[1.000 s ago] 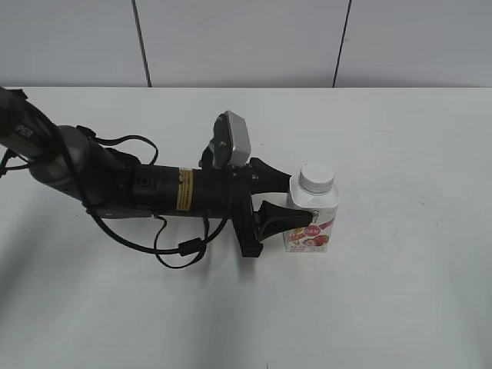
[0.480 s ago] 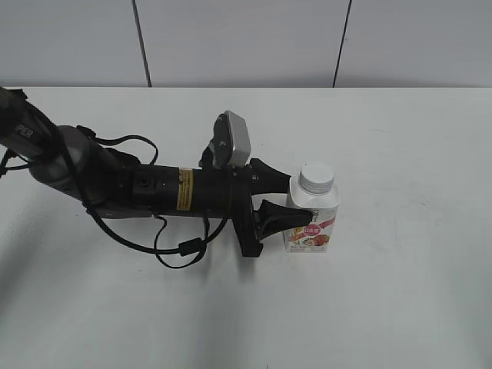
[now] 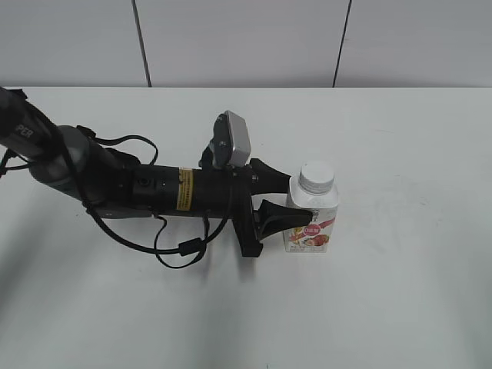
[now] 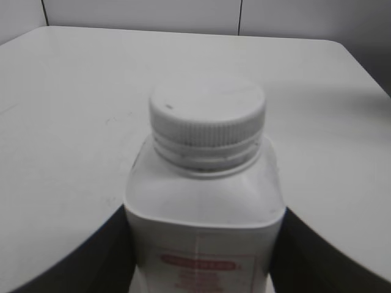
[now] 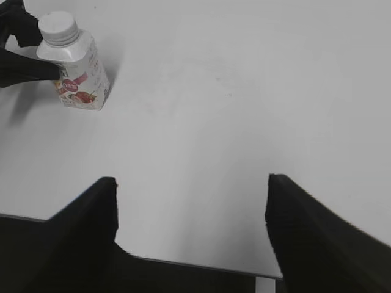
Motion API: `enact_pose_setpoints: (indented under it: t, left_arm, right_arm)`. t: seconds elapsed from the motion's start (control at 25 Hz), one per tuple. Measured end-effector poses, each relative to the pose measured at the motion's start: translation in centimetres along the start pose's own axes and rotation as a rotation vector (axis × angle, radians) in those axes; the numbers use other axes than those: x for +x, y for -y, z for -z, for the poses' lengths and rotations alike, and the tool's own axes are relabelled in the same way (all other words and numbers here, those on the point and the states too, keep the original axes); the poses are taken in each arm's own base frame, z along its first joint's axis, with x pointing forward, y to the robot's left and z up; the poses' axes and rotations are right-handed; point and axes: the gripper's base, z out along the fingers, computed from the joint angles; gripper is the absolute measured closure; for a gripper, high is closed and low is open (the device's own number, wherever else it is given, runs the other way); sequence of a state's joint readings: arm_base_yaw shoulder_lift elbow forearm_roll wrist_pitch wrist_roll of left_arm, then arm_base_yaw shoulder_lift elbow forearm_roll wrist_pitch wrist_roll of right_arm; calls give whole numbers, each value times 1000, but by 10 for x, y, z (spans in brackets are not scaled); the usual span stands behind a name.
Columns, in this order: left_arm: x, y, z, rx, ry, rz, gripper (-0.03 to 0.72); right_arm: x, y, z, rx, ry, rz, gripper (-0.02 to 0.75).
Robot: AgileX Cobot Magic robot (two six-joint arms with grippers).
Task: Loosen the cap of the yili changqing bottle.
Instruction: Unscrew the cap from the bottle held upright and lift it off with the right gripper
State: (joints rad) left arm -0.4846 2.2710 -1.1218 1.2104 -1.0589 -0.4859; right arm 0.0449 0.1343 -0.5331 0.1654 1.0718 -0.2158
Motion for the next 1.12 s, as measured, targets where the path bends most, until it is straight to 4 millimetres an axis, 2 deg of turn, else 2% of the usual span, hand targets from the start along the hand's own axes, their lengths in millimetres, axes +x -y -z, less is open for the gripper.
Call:
enact_pose_setpoints:
  t: [0.28, 0.4, 0.48, 0.64, 0.84, 1.12]
  left_arm:
    - [0, 0, 0, 0, 0, 0, 294]
    - [0, 0, 0, 0, 0, 0, 294]
    - [0, 0, 0, 0, 0, 0, 294]
    - [0, 0, 0, 1, 2, 0, 294]
    - [0, 0, 0, 1, 2, 0, 294]
    - [0, 0, 0, 1, 2, 0, 294]
  right_arm:
    - [-47, 11, -43, -49, -263, -105, 146]
    - [-73, 17, -68, -65, -372, -139, 146]
    - [-91, 23, -94, -76, -467, -156, 146]
    - [-117, 32, -133, -95, -609, -177, 155]
    - [-131, 41, -178, -109, -725, -193, 200]
    - [-143, 44, -225, -122, -818, -163, 206]
